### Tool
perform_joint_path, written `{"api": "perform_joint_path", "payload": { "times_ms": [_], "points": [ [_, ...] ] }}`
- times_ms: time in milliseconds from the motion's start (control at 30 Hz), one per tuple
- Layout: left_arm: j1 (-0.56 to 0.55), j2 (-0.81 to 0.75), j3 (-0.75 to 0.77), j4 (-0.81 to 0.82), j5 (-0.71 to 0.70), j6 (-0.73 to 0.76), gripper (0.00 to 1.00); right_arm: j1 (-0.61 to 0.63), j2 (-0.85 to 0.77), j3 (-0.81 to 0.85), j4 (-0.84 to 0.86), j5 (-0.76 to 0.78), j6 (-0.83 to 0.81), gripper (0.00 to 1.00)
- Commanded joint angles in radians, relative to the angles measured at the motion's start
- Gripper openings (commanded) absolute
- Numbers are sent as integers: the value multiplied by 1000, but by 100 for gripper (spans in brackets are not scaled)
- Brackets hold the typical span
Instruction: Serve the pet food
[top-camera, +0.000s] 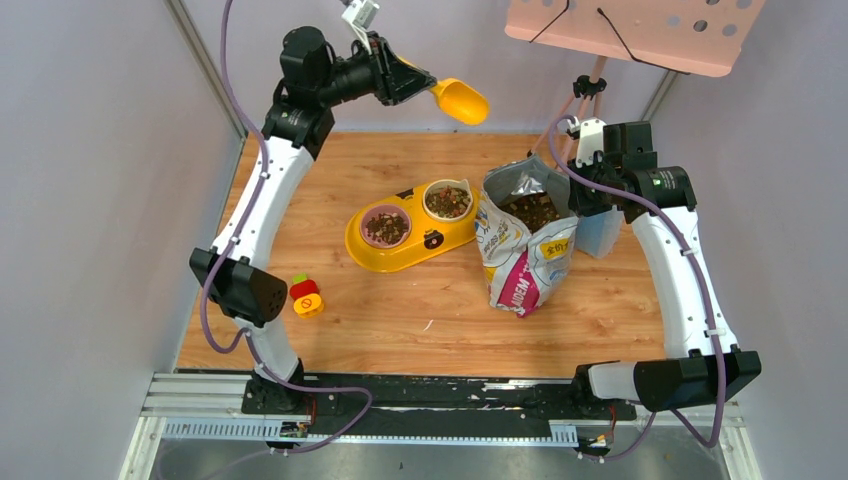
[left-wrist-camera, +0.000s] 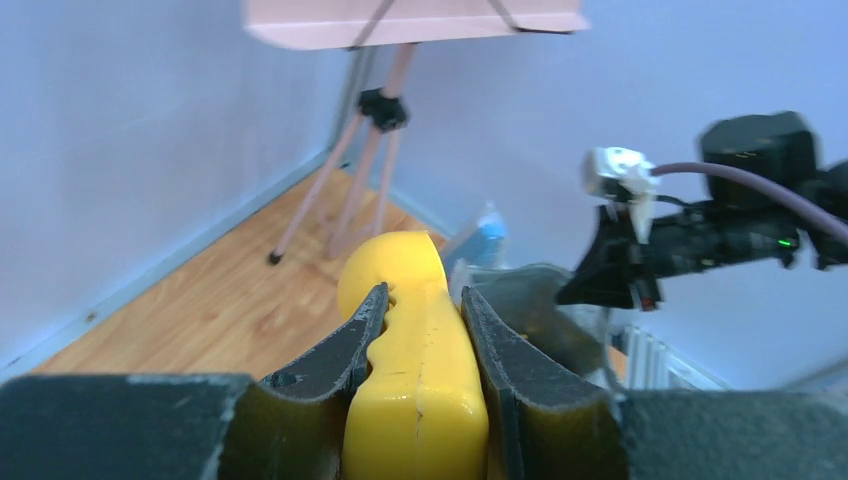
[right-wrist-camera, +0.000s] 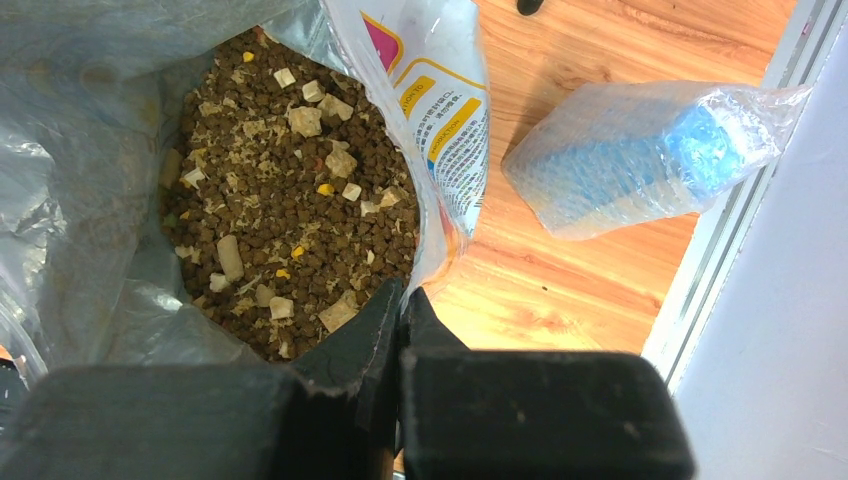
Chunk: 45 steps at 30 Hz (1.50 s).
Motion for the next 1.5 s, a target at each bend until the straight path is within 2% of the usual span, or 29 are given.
{"api": "perform_joint_path", "payload": {
  "times_ms": [0,133,233,600,833,1033,1267,1467],
  "points": [
    [-86,-57,11,157,128,-62,0,-4,-31,76,144,-18,0,0],
    [-178,-23,38,66,104,28,0,-4,-42,71,145,-18,5,0],
    [-256,32,126,-156,9,173,0,-4,-53,61,146,-18,5,0],
    [-398,153,219,-420,-181,306,0,-3,-68,51,138,-26,16,0],
    [-468,209,216,-488,-395,424,0,-3,-77,38,132,-43,29,0],
    [-510,244,204,-485,-486,427,0,-4,-94,17,127,-44,36,0],
    [-581,293,196,-489,-703,452,0,-4,-112,-6,113,-68,59,0],
    [-607,347,184,-489,-798,434,0,-4,-133,-51,103,-113,89,0]
  ]
}}
